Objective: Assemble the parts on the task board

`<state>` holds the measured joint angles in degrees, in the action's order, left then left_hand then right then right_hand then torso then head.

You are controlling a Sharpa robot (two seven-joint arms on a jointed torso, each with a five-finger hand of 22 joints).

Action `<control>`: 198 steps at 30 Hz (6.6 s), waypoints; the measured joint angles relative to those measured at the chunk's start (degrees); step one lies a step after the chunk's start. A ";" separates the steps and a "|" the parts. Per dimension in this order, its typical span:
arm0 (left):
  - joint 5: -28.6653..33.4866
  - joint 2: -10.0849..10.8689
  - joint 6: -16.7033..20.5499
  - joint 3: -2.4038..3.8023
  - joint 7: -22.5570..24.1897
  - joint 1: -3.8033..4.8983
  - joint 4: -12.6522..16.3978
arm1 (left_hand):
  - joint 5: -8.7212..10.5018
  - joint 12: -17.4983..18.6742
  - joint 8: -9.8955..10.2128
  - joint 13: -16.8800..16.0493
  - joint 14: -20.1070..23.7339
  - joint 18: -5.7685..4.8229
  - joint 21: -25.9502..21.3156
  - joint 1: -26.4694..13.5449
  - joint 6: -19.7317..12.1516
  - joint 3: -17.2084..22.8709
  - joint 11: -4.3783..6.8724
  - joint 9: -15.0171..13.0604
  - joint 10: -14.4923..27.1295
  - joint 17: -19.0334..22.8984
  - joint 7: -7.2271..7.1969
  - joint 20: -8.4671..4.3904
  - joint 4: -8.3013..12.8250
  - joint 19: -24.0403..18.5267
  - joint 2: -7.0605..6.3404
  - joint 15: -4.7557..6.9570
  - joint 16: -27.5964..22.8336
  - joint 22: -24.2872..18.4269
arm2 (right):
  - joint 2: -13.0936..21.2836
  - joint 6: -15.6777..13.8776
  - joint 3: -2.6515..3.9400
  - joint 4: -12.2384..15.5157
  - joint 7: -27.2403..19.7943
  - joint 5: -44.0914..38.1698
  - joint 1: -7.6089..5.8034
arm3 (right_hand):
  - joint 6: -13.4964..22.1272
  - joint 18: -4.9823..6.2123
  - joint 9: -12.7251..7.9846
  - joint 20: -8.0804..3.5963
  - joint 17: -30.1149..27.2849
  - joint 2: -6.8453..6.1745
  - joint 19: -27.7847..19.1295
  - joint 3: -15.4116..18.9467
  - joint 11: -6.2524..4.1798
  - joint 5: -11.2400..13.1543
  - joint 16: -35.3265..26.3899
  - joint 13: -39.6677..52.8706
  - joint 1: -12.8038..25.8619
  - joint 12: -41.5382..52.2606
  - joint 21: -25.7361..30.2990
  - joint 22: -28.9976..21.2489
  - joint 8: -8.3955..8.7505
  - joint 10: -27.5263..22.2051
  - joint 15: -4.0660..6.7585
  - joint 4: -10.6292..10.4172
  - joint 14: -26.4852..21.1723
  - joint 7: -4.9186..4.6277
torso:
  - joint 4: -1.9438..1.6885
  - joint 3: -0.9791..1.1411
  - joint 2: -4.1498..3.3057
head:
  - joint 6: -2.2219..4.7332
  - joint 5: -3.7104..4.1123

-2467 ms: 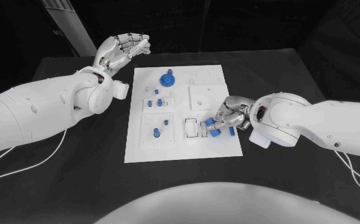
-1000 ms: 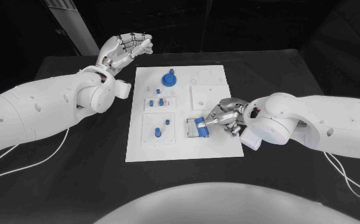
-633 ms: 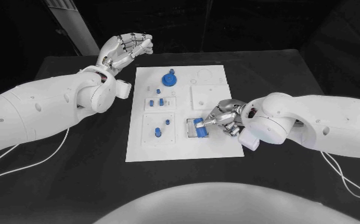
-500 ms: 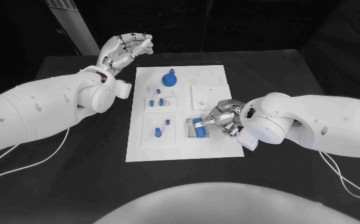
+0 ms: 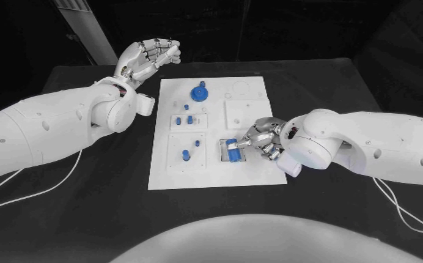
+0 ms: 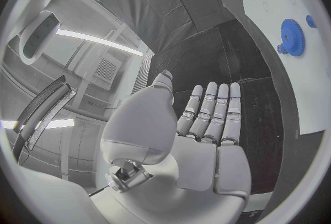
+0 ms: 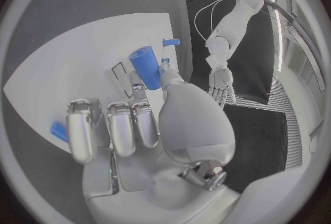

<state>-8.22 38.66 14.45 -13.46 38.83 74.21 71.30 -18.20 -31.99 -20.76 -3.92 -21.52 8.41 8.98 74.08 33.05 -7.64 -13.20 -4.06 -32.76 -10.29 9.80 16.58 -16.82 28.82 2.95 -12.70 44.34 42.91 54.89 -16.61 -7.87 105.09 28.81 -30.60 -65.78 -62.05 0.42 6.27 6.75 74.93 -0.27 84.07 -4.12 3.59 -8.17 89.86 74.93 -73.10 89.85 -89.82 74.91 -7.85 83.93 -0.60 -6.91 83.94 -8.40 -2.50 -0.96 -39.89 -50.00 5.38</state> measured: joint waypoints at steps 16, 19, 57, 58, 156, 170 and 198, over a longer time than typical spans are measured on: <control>0.00 0.01 -0.01 0.00 0.00 0.00 0.02 | 0.00 0.00 0.00 0.00 0.00 0.00 0.00 0.00 0.00 0.00 0.00 0.00 0.00 -0.01 0.00 0.00 0.00 0.00 0.00 0.00 0.00 0.00 | -0.33 -0.40 0.00 -0.03 1.92 -3.59 0.00 | -2.74 0.00 0.16 0.00 0.00 -1.44 0.00 3.45 0.00 2.09 0.00 0.00 3.07 0.00 0.00 0.00 0.75 0.00 0.00 -2.74 0.00 1.78 | 0.00 0.00 0.03 | 0.00 0.01; 0.00 0.05 -0.02 0.00 0.00 0.00 0.03 | 0.00 0.00 -0.08 0.00 0.00 0.00 -0.16 0.26 0.00 -0.09 0.00 0.00 0.00 0.04 0.00 0.00 0.09 0.00 0.27 0.00 0.00 -0.02 | -0.44 -0.40 0.00 -0.07 2.16 -4.17 0.00 | -2.75 0.00 0.18 0.00 0.00 -1.81 0.00 4.15 0.00 2.51 0.00 0.00 3.45 0.00 0.00 0.00 0.75 0.00 0.00 -3.32 0.00 1.79 | 0.00 0.01 0.03 | 0.00 0.01; 0.00 0.03 -0.23 0.00 0.00 -0.01 -0.01 | -1.18 -0.45 -0.55 0.04 0.21 0.00 -0.22 0.23 0.00 -0.48 -0.22 0.00 0.21 0.70 0.00 0.00 0.16 0.00 0.68 0.21 0.49 -0.19 | -1.02 1.71 0.01 0.00 3.03 -8.92 0.00 | -4.67 0.00 3.41 -1.26 0.00 -13.40 -0.01 15.97 -1.15 5.31 0.00 0.00 11.53 0.00 0.00 0.00 -0.76 0.11 1.35 -10.40 -0.10 2.67 | 0.03 -0.01 0.01 | 0.00 -0.28; 0.00 0.03 -0.24 0.00 0.00 -0.01 -0.01 | -1.18 -0.45 -0.55 0.04 0.21 0.00 -0.22 0.23 0.00 -0.48 -0.22 0.00 0.21 0.70 0.00 0.00 0.16 0.00 0.68 0.21 0.49 -0.19 | -1.02 1.76 0.01 0.02 3.03 -8.96 0.00 | -4.67 0.00 3.50 -1.26 0.00 -13.45 -0.01 15.97 -1.15 5.31 0.00 0.00 11.59 0.00 0.00 0.00 -0.76 0.11 1.35 -10.40 -0.10 2.67 | 0.03 -0.01 0.01 | 0.00 -0.29; 0.00 0.11 -0.45 0.00 0.00 -0.56 -0.46 | -1.37 -0.67 -0.79 0.05 0.21 0.00 -0.22 0.23 -0.41 -0.63 -0.01 0.00 0.41 1.00 0.01 0.00 0.00 0.00 0.68 0.21 0.93 -0.24 | 8.68 14.45 0.29 2.98 10.77 -38.13 -0.09 | 9.43 0.00 19.37 -1.72 0.00 2.71 -0.11 11.78 -0.82 -5.84 0.00 0.01 -2.31 0.00 0.00 0.00 -17.68 0.01 1.83 -7.63 0.00 2.31 | -0.01 -0.01 0.03 | 0.00 5.10; 0.00 0.14 -0.48 0.00 0.00 -0.56 -0.40 | -1.60 -0.67 -0.79 0.05 0.21 0.00 -0.22 0.23 -0.41 -0.63 -0.01 0.00 0.41 1.09 0.01 0.00 0.00 0.00 0.68 0.20 0.93 -0.24 | 7.55 16.30 0.43 2.62 10.35 -38.06 0.20 | 8.11 0.00 28.53 -1.73 0.00 3.67 -0.11 7.35 -0.82 -3.35 0.00 0.19 -8.79 0.06 0.00 0.00 -16.11 0.00 1.83 -2.27 0.00 2.34 | 0.03 0.02 0.03 | 0.00 4.86; 0.00 0.44 -0.57 0.00 0.00 -0.64 -0.34 | -1.60 -0.67 -1.01 0.05 0.21 0.00 -0.22 0.46 -0.40 -0.63 -0.01 0.00 0.41 1.18 0.01 0.00 0.00 0.00 0.90 0.21 0.92 -0.28 | 9.57 4.73 -0.11 5.00 2.73 -32.52 0.86 | 4.00 0.01 7.42 -0.92 0.00 2.61 -0.10 -1.34 -0.49 -9.29 0.00 -0.01 -10.51 0.35 0.00 0.00 -4.33 0.11 1.00 4.35 0.00 1.17 | 0.07 0.05 -0.02 | 0.00 4.30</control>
<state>-8.22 39.10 13.88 -13.46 38.83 73.57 70.96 -19.79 -32.65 -21.77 -3.87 -21.31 8.41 8.76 74.54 32.65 -8.27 -13.21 -4.06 -32.35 -9.12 9.81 16.58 -16.82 28.82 3.86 -12.50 45.26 42.62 64.46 -11.88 -7.98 110.09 31.55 -63.12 -64.91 -58.05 0.43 13.69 5.84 74.93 2.34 83.96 -5.46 3.09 -17.46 89.86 74.92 -83.61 90.20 -89.82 74.91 -12.17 84.03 0.39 -2.56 83.94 -7.23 -2.44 -0.91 -39.91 -50.00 9.68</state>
